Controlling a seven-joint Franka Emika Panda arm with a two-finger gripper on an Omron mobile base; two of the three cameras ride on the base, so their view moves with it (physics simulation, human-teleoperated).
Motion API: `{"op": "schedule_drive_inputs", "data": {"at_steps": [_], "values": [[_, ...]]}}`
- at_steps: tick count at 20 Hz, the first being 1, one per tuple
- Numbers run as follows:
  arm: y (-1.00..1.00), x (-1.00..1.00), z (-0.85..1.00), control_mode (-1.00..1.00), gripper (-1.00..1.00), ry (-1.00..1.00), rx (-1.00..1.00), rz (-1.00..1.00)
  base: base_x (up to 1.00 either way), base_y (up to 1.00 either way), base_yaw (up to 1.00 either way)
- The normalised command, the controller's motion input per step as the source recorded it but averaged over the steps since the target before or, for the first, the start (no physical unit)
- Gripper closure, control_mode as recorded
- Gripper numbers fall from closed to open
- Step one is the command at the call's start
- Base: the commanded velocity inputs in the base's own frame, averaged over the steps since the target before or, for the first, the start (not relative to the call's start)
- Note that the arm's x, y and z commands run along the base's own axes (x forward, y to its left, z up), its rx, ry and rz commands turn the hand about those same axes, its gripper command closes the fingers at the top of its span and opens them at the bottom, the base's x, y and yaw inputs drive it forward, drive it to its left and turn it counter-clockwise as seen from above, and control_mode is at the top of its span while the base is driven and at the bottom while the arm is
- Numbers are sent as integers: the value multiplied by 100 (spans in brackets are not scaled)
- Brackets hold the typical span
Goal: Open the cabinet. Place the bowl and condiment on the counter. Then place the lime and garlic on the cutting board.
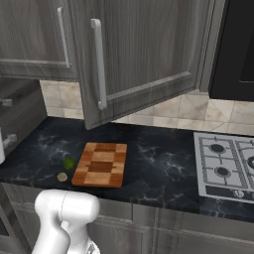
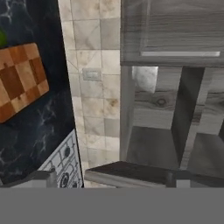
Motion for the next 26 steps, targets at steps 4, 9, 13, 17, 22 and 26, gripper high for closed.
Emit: {"op": "schedule_drive_inputs", "data": {"at_steps": [4,9,13,17,22,26], "values": [[-19,55,-6,-100,-100,0,-3,-15,0,0,0],[-25,55,-2,-100,-100,0,-1,-16,0,0,0],[-34,53,0,-100,-100,0,0,-19,0,0,0],[-33,52,0,-100,-100,0,0,-24,0,0,0],[-35,46,-2,-100,-100,0,0,-27,0,0,0],[-35,46,-4,-100,-100,0,0,-29,0,0,0]]}}
